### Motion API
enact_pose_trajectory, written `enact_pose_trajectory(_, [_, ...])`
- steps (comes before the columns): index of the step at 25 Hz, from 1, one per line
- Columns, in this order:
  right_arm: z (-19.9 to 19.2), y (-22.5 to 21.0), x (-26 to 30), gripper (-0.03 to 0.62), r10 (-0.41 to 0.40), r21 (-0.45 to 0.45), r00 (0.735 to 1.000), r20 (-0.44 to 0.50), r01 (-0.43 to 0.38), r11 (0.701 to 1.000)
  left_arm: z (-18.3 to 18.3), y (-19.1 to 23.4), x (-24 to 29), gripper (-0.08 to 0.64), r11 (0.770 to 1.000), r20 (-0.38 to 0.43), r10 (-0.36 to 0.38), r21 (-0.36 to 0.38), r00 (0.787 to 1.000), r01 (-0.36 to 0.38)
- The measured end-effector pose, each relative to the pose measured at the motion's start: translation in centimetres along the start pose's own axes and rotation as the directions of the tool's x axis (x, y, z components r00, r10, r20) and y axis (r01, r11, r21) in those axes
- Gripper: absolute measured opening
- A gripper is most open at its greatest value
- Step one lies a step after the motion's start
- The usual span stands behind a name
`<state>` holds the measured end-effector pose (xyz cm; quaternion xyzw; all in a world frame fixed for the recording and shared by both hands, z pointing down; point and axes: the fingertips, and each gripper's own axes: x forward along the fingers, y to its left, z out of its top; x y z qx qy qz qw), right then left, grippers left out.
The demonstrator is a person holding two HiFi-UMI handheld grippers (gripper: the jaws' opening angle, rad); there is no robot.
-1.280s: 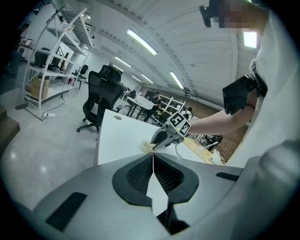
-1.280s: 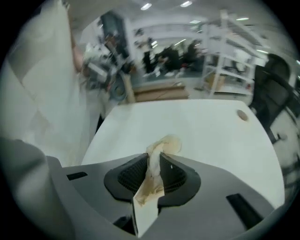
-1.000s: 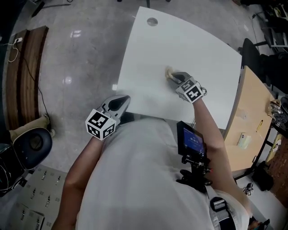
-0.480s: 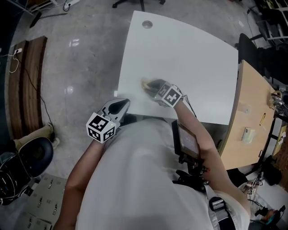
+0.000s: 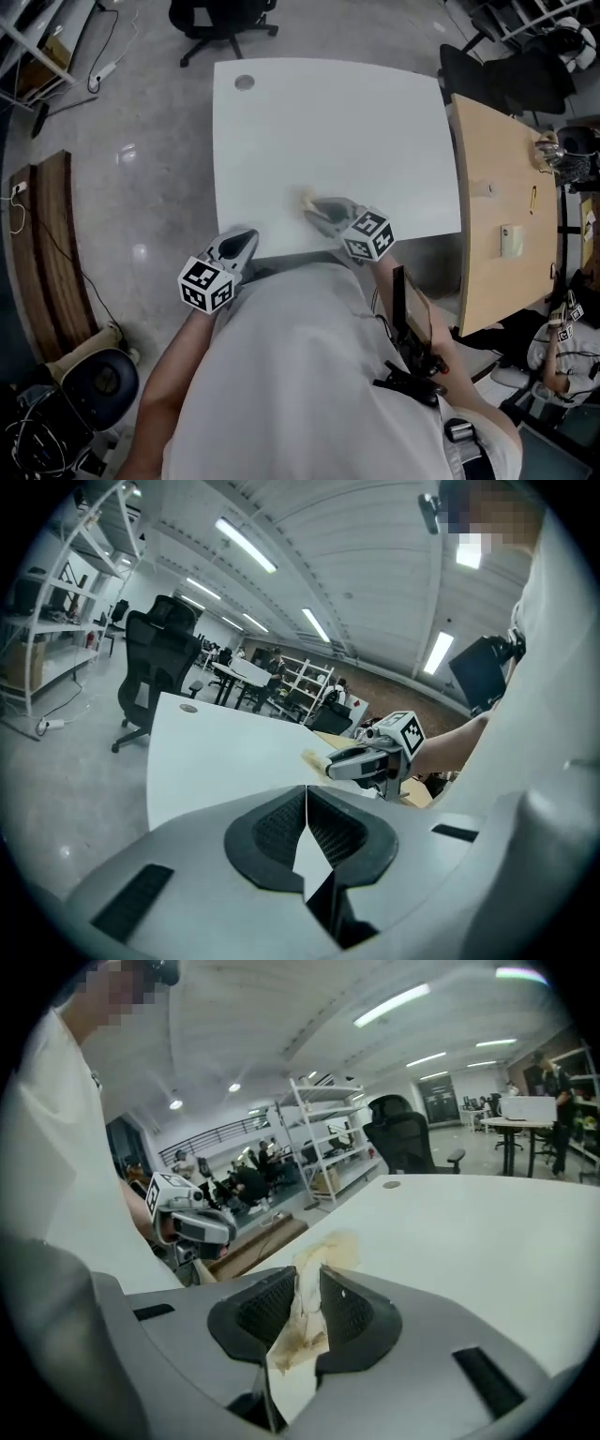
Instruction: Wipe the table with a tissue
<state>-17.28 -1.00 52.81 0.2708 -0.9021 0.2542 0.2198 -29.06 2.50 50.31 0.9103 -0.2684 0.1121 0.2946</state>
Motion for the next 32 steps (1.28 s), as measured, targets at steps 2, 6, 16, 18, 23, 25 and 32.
enact_pose_trajectory(2, [-0.1,-0.8,-2.2,0.080,-0.052,0.052,0.997,0.064,0.049,0.997,0.8,-0.5,1.0,0.008,0.999,-0.008,-0.026,0.028,1.000,0.026])
enact_pose_trajectory(6, [-1.0,-3.3,-6.7,0.080,-0.164,0.114,0.976,0.143,0.149,0.982,2.0,-1.9,3.4,0.008,0.996,-0.019,-0.055,0.067,0.998,0.056])
enact_pose_trajectory(16, [-2.8,-8.3,-20.0,0.080,-0.302,0.115,0.920,0.248,0.282,0.953,1.9,-10.0,11.7,0.008,0.993,-0.040,-0.062,0.097,0.997,0.066])
enact_pose_trajectory(18, [-3.2,-8.9,-21.8,0.080,-0.306,0.106,0.918,0.251,0.288,0.952,2.1,-11.9,13.3,0.008,0.993,-0.031,-0.066,0.094,0.997,0.069])
enact_pose_trajectory(23, [-5.0,-9.5,-25.3,0.080,-0.300,0.112,0.914,0.272,0.280,0.954,1.9,-16.2,16.1,0.008,0.989,-0.038,-0.068,0.132,0.997,0.072])
enact_pose_trajectory(25, [-5.5,-9.8,-26.3,0.080,-0.295,0.111,0.912,0.286,0.274,0.955,1.7,-17.3,16.9,0.008,0.988,-0.040,-0.060,0.143,0.997,0.065])
enact_pose_trajectory(32, [-7.9,-10.1,-28.8,0.080,-0.268,0.078,0.918,0.292,0.256,0.963,0.7,-20.1,18.8,0.008,0.986,-0.024,-0.020,0.164,1.000,0.024])
